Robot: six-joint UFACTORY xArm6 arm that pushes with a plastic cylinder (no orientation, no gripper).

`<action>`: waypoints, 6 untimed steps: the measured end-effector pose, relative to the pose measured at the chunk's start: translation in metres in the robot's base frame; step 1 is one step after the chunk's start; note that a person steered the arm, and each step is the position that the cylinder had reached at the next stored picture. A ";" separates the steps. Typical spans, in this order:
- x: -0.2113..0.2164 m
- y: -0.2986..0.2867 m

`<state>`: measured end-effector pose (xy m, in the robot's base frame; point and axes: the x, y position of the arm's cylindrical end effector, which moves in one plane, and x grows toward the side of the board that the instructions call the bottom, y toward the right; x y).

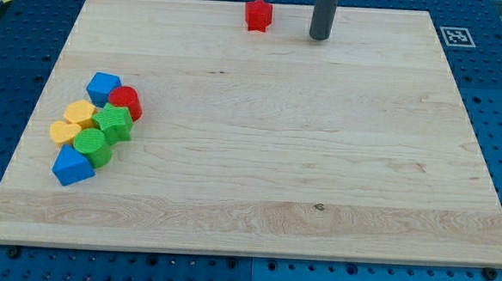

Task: Point your arm towards red star

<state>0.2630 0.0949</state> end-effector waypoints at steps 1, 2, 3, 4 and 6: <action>-0.016 -0.013; -0.016 -0.019; -0.021 -0.044; -0.035 -0.056; -0.044 -0.059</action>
